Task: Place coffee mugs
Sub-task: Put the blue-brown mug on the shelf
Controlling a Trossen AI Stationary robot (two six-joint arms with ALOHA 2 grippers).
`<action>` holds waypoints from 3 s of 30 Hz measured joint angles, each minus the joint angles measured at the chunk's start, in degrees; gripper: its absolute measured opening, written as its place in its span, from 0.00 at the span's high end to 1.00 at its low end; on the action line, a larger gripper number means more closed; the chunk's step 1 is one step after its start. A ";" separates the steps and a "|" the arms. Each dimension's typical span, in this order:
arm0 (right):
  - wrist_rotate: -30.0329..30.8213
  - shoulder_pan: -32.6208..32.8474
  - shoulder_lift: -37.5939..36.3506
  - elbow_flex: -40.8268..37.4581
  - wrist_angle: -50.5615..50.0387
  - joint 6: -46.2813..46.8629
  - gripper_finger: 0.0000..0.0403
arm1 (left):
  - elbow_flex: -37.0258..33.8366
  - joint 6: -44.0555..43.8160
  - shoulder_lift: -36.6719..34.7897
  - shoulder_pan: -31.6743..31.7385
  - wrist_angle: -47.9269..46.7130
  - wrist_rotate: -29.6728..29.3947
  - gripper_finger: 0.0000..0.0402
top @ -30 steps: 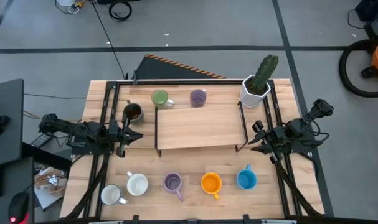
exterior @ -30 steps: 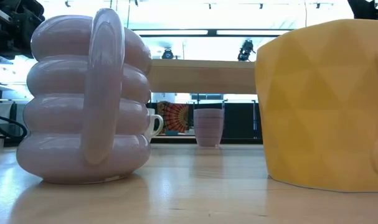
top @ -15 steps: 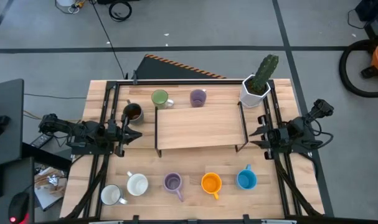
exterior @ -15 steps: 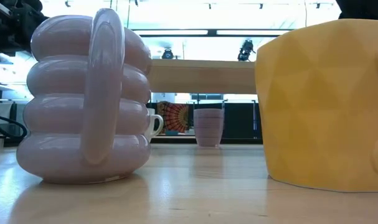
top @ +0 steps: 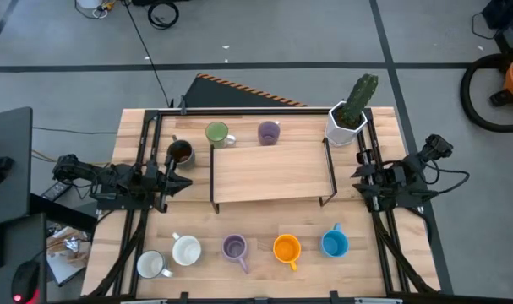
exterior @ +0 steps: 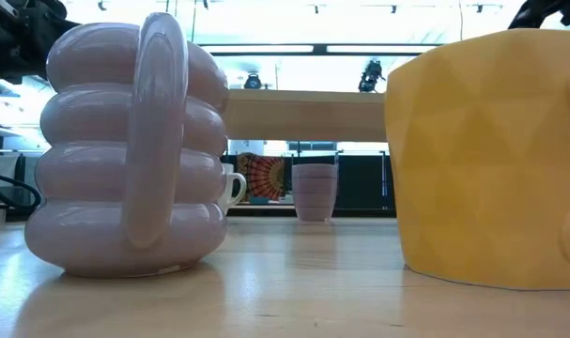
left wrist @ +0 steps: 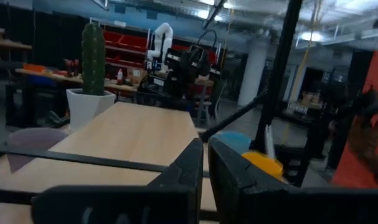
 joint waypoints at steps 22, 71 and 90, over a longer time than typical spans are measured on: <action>32.51 -10.48 17.66 17.16 -10.97 5.28 0.72 | 18.23 -11.97 5.44 0.04 -27.28 -11.23 0.98; -6.81 -39.75 41.59 32.74 -33.13 9.60 0.72 | 54.78 -11.73 63.65 22.68 -79.63 3.99 0.56; -14.96 -40.09 44.02 32.72 -31.53 9.44 0.72 | 51.75 10.70 65.73 32.36 -77.01 5.32 0.56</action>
